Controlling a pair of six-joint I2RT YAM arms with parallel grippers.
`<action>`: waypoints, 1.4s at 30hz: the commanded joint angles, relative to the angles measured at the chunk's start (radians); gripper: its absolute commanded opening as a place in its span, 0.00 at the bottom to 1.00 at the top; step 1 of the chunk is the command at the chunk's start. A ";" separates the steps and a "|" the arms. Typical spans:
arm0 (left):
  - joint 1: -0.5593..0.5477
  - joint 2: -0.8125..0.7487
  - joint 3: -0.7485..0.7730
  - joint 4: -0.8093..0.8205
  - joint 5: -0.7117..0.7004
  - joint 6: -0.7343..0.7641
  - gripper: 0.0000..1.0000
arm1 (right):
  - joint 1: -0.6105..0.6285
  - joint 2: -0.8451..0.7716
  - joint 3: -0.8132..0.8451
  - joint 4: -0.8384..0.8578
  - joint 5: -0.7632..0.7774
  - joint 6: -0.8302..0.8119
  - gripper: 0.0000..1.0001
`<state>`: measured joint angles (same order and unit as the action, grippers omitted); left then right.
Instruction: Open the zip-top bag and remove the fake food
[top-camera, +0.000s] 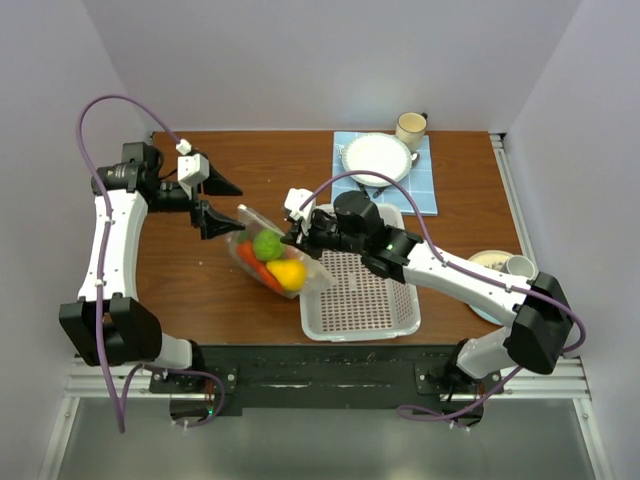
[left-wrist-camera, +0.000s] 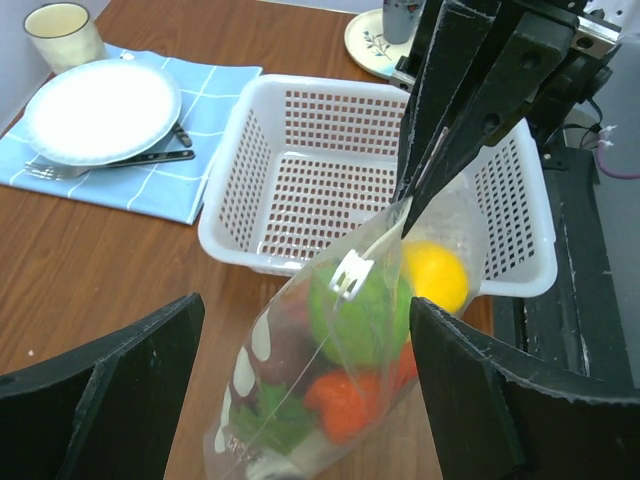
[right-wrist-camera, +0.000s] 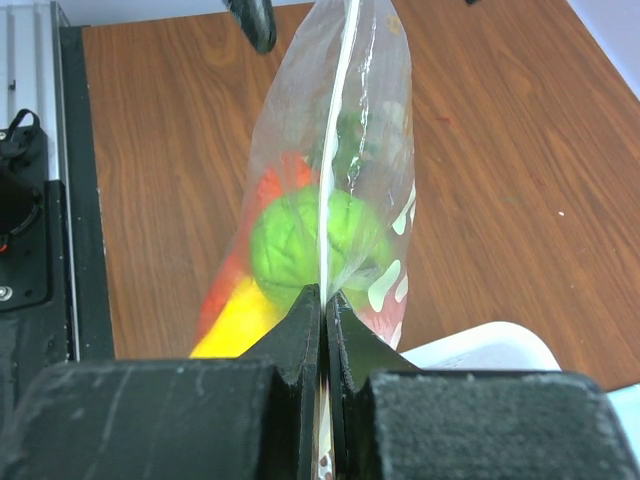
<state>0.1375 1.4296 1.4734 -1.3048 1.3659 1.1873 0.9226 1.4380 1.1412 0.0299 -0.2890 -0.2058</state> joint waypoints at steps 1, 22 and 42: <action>-0.016 0.011 -0.028 -0.011 0.061 0.011 0.87 | 0.001 -0.025 0.012 0.057 -0.042 0.022 0.00; -0.041 0.023 -0.028 -0.013 0.013 -0.002 0.11 | 0.002 -0.025 0.008 0.114 -0.047 0.075 0.00; -0.058 -0.095 -0.018 -0.013 -0.083 -0.060 0.11 | -0.001 0.183 0.311 0.227 -0.116 0.262 0.67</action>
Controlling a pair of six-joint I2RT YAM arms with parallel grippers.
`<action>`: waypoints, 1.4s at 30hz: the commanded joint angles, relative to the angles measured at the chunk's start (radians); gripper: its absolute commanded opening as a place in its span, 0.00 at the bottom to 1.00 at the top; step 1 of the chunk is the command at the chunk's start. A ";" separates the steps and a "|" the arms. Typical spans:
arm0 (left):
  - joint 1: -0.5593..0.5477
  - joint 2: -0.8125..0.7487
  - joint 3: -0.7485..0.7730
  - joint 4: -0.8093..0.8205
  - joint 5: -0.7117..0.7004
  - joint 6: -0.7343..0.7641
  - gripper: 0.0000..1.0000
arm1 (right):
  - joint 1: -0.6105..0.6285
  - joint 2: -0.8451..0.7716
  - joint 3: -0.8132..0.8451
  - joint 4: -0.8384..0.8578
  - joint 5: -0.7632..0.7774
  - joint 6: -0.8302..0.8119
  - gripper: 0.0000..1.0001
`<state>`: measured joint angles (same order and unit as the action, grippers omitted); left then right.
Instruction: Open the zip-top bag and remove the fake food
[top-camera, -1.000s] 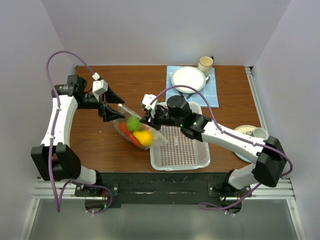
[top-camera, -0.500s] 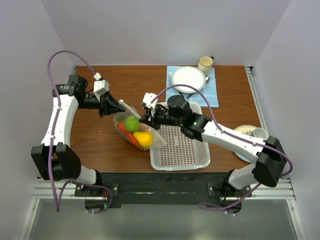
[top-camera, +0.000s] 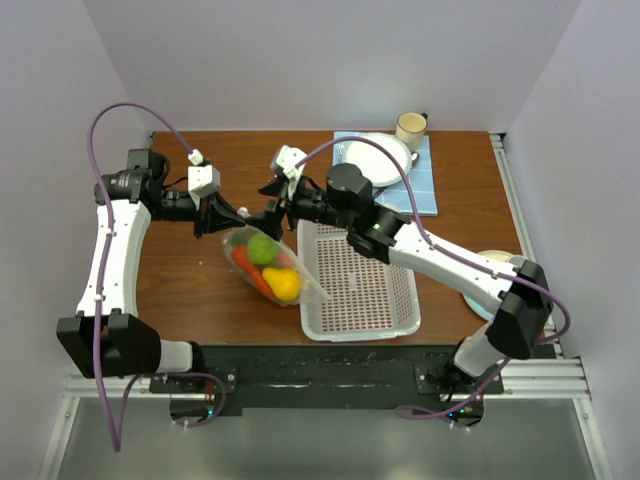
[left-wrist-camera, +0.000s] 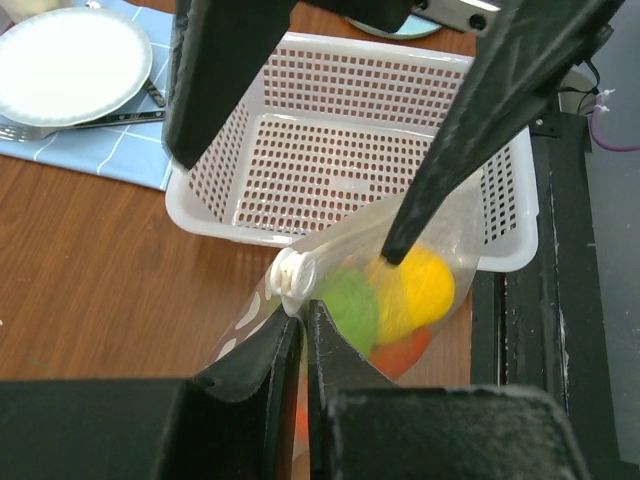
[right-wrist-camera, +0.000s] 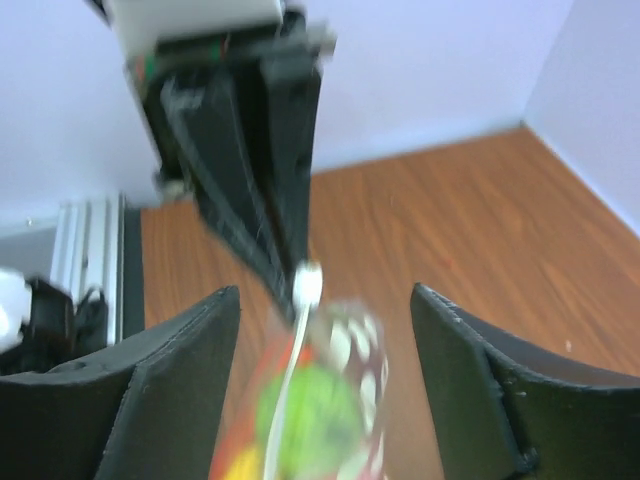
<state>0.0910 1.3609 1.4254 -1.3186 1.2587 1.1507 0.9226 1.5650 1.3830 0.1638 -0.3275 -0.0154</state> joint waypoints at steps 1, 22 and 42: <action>-0.013 -0.029 0.026 0.002 0.022 -0.023 0.11 | -0.001 0.064 0.083 0.104 -0.099 0.078 0.58; -0.013 -0.032 -0.026 0.002 -0.008 0.009 0.12 | -0.001 0.076 0.051 0.071 -0.134 0.100 0.30; -0.011 -0.026 -0.028 0.002 -0.027 0.017 0.12 | -0.001 0.102 0.034 0.049 -0.142 0.112 0.44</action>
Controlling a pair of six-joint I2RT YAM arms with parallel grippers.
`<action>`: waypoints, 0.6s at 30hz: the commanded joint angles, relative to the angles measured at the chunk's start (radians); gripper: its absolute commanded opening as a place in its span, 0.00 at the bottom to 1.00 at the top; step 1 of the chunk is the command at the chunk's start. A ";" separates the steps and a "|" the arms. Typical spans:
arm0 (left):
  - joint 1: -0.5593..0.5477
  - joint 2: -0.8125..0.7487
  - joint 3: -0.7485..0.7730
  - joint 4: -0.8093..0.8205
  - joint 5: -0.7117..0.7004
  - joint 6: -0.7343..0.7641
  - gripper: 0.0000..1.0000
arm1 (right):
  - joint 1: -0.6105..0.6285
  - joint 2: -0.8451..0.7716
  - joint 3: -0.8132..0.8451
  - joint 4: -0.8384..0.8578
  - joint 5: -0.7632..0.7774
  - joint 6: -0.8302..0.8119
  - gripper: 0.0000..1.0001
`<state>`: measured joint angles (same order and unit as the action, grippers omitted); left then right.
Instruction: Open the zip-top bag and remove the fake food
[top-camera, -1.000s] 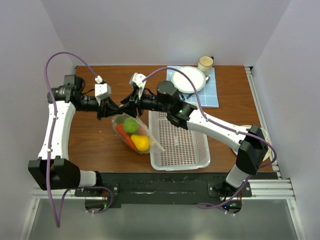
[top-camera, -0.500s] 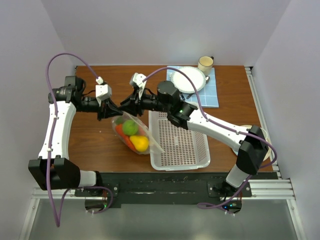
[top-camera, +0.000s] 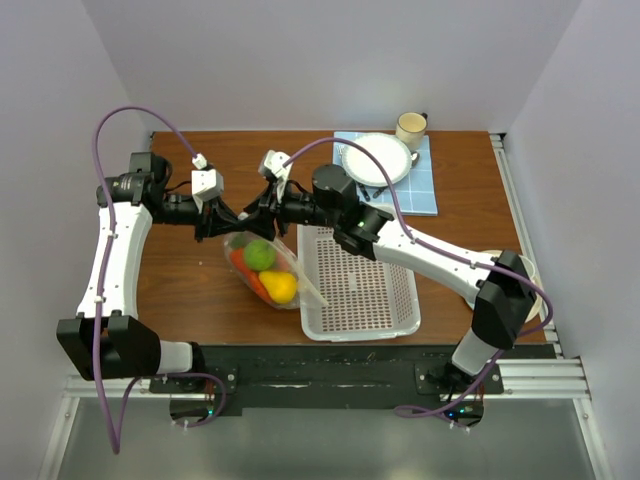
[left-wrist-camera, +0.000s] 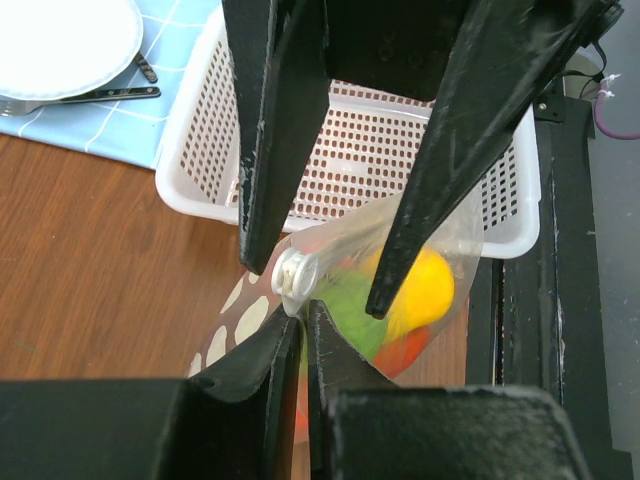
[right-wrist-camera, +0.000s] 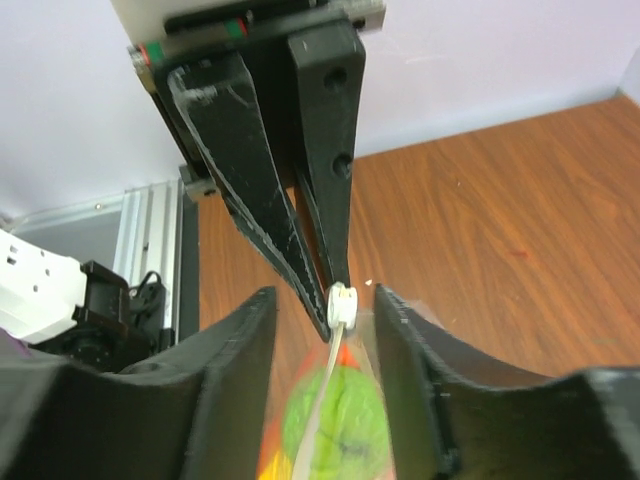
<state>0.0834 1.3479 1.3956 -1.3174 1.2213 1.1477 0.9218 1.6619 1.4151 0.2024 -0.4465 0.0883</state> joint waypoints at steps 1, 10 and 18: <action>-0.005 -0.013 0.003 0.001 0.007 0.020 0.12 | -0.001 0.007 0.002 0.012 -0.023 0.008 0.43; -0.004 -0.010 0.008 0.001 0.001 0.017 0.12 | 0.000 0.027 0.015 0.022 -0.031 0.021 0.32; -0.002 -0.013 0.017 0.001 -0.003 0.011 0.12 | -0.001 0.035 0.008 0.029 -0.034 0.027 0.24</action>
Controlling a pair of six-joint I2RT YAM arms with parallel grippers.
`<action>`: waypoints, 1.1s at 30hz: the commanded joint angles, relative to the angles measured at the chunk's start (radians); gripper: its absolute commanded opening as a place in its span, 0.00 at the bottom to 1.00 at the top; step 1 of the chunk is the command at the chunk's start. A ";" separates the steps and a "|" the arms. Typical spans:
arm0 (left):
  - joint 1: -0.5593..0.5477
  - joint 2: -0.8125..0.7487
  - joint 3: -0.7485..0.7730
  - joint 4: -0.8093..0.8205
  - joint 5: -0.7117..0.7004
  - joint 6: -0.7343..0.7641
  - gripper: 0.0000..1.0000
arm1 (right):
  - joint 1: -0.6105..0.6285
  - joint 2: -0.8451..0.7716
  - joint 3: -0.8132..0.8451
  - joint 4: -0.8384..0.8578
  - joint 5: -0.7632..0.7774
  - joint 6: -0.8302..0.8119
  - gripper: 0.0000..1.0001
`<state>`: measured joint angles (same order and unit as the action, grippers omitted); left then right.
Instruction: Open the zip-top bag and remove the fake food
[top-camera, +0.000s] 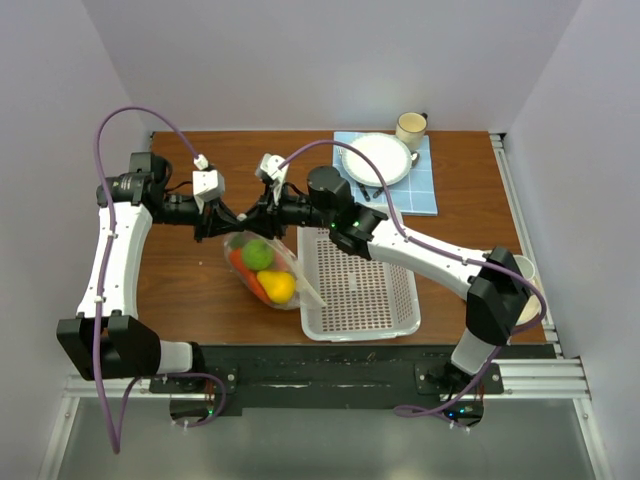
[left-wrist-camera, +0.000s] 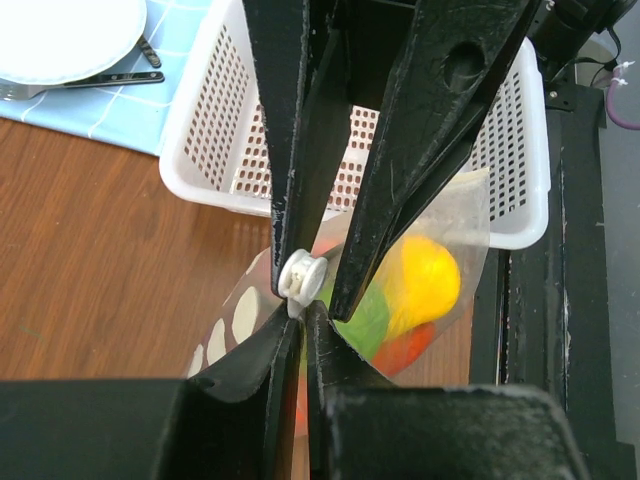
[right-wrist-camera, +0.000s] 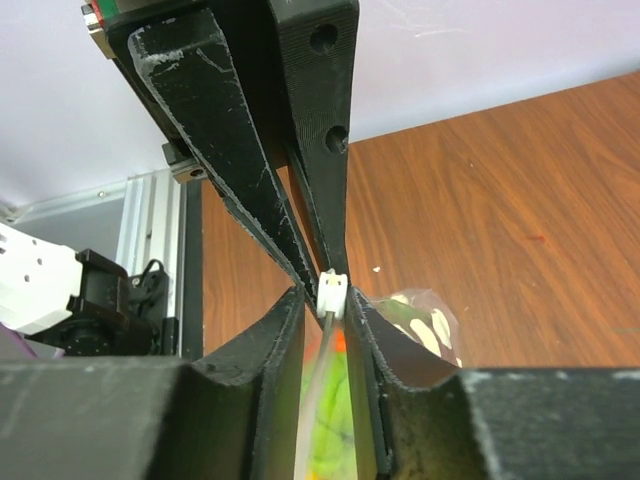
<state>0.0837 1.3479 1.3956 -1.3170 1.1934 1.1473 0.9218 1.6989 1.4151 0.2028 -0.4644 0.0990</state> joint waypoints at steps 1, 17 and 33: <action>-0.004 -0.013 0.017 0.001 0.025 0.009 0.12 | 0.000 -0.004 0.007 0.030 -0.014 0.016 0.22; -0.004 -0.006 0.011 0.001 0.026 0.011 0.12 | -0.001 -0.031 0.022 -0.002 -0.023 -0.002 0.21; -0.004 -0.003 0.003 0.001 0.031 0.014 0.12 | -0.003 -0.044 0.053 -0.020 0.007 -0.007 0.45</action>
<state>0.0837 1.3479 1.3956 -1.3170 1.1862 1.1469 0.9218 1.6989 1.4174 0.1772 -0.4633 0.0978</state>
